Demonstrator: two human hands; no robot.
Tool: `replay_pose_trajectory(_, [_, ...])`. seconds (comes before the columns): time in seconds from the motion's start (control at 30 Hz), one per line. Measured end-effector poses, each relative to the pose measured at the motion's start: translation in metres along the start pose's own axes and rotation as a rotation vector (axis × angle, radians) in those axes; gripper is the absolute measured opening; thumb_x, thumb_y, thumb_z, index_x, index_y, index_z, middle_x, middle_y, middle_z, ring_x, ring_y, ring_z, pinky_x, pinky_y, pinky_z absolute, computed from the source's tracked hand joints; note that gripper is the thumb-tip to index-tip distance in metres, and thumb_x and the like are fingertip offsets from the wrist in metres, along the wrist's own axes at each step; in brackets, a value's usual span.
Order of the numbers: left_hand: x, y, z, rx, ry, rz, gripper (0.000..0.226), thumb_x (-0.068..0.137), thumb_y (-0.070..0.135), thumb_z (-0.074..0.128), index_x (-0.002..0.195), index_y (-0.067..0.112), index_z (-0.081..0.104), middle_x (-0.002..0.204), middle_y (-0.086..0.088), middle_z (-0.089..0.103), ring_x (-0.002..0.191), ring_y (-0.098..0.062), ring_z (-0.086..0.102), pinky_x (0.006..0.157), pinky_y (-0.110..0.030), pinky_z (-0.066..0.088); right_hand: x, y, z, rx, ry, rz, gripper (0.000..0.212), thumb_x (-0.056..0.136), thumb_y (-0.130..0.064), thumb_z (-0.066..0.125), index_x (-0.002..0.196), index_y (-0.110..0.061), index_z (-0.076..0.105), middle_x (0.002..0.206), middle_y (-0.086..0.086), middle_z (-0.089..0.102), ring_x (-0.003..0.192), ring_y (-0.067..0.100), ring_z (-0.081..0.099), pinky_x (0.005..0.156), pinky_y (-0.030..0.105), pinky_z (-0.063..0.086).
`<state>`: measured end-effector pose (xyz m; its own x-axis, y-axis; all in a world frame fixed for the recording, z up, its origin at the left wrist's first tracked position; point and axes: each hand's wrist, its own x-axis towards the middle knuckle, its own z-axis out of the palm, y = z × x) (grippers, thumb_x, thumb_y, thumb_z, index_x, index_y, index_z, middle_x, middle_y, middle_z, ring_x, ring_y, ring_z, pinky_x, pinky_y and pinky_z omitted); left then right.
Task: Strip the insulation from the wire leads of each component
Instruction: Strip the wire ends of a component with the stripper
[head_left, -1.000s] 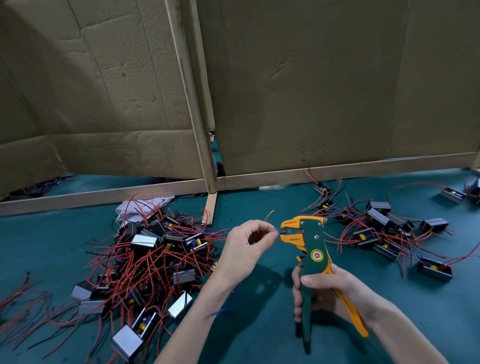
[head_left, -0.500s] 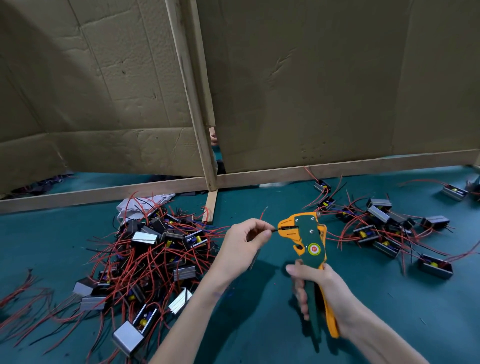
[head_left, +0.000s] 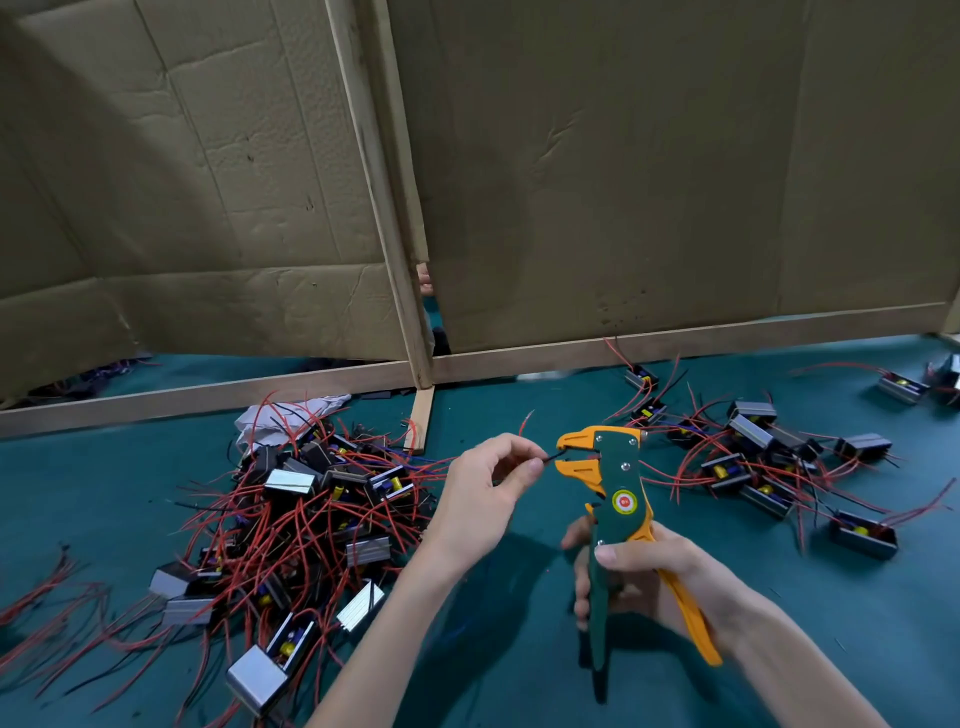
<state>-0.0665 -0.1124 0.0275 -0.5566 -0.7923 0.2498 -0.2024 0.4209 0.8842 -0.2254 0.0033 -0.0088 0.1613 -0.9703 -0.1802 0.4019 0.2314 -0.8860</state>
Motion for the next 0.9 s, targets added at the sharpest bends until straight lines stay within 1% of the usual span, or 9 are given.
replay_pose_trajectory(0.1, [-0.001, 0.006, -0.001, 0.041, 0.012, 0.043, 0.018, 0.091, 0.009, 0.061, 0.084, 0.025, 0.064, 0.080, 0.008, 0.063, 0.073, -0.004, 0.053, 0.074, -0.019, 0.044, 0.001, 0.002, 0.001, -0.007, 0.031, -0.001, 0.037, 0.062, -0.013, 0.078, 0.095, -0.001, 0.067, 0.079, 0.026, 0.061, 0.072, 0.038, 0.063, 0.070, 0.046, 0.054])
replay_pose_trajectory(0.2, [-0.002, 0.011, -0.003, 0.053, 0.032, 0.053, 0.018, 0.090, 0.008, 0.062, 0.084, 0.025, 0.065, 0.085, 0.002, 0.066, 0.078, -0.010, 0.057, 0.078, -0.026, 0.046, 0.002, 0.003, 0.003, -0.021, 0.055, -0.025, 0.034, 0.059, -0.009, 0.080, 0.089, -0.003, 0.067, 0.080, 0.024, 0.061, 0.072, 0.037, 0.064, 0.069, 0.044, 0.055])
replay_pose_trajectory(0.37, [-0.006, 0.019, 0.000, 0.163, 0.050, 0.102, 0.019, 0.088, 0.010, 0.064, 0.081, 0.027, 0.065, 0.082, 0.005, 0.064, 0.077, -0.004, 0.055, 0.074, -0.016, 0.043, 0.005, 0.008, 0.005, -0.063, 0.101, -0.062, 0.028, 0.059, -0.001, 0.080, 0.083, -0.004, 0.065, 0.078, 0.024, 0.062, 0.069, 0.036, 0.064, 0.065, 0.041, 0.056])
replay_pose_trajectory(0.47, [-0.009, 0.025, 0.001, 0.185, 0.053, 0.098, 0.015, 0.088, 0.010, 0.065, 0.082, 0.024, 0.066, 0.082, 0.005, 0.064, 0.077, -0.004, 0.055, 0.074, -0.016, 0.043, 0.006, 0.010, 0.005, -0.080, 0.113, -0.080, 0.029, 0.056, -0.005, 0.083, 0.080, -0.007, 0.068, 0.079, 0.023, 0.062, 0.069, 0.035, 0.064, 0.065, 0.039, 0.056])
replay_pose_trajectory(0.53, [-0.012, 0.032, 0.003, 0.158, 0.038, 0.090, 0.013, 0.087, 0.008, 0.065, 0.083, 0.020, 0.069, 0.082, 0.005, 0.065, 0.076, -0.002, 0.056, 0.075, -0.016, 0.043, 0.009, 0.012, 0.006, -0.089, 0.131, -0.079, 0.030, 0.056, -0.004, 0.083, 0.082, -0.006, 0.067, 0.078, 0.022, 0.062, 0.068, 0.035, 0.064, 0.065, 0.040, 0.056])
replay_pose_trajectory(0.6, [-0.021, 0.041, 0.011, 0.072, -0.047, 0.106, 0.016, 0.085, 0.005, 0.066, 0.081, 0.019, 0.071, 0.081, 0.007, 0.066, 0.076, 0.000, 0.058, 0.075, -0.016, 0.044, 0.014, 0.013, 0.002, -0.048, 0.205, -0.085, 0.035, 0.059, 0.007, 0.078, 0.089, -0.001, 0.063, 0.077, 0.021, 0.062, 0.066, 0.034, 0.065, 0.062, 0.042, 0.057])
replay_pose_trajectory(0.7, [-0.039, 0.056, 0.031, 0.015, -0.161, 0.174, 0.012, 0.084, 0.015, 0.065, 0.083, 0.026, 0.071, 0.079, 0.016, 0.063, 0.078, 0.002, 0.057, 0.077, -0.016, 0.045, 0.013, 0.006, -0.015, 0.073, 0.294, -0.148, 0.038, 0.053, 0.006, 0.071, 0.090, 0.000, 0.063, 0.084, 0.020, 0.068, 0.071, 0.030, 0.069, 0.059, 0.042, 0.059])
replay_pose_trajectory(0.8, [-0.036, 0.062, 0.037, -0.090, -0.171, 0.192, 0.015, 0.087, 0.015, 0.064, 0.083, 0.029, 0.068, 0.079, 0.017, 0.064, 0.078, 0.002, 0.056, 0.079, -0.016, 0.043, 0.008, -0.004, -0.028, 0.110, 0.257, -0.215, 0.044, 0.055, 0.005, 0.073, 0.098, -0.001, 0.067, 0.096, 0.019, 0.071, 0.083, 0.027, 0.071, 0.062, 0.042, 0.059])
replay_pose_trajectory(0.9, [-0.025, 0.061, 0.037, -0.116, -0.128, 0.159, 0.027, 0.088, 0.009, 0.064, 0.080, 0.034, 0.064, 0.073, 0.017, 0.063, 0.073, -0.001, 0.052, 0.076, -0.019, 0.042, 0.008, -0.003, -0.027, 0.149, 0.215, -0.196, 0.029, 0.067, 0.006, 0.063, 0.091, -0.007, 0.074, 0.088, 0.016, 0.072, 0.075, 0.027, 0.071, 0.063, 0.047, 0.059])
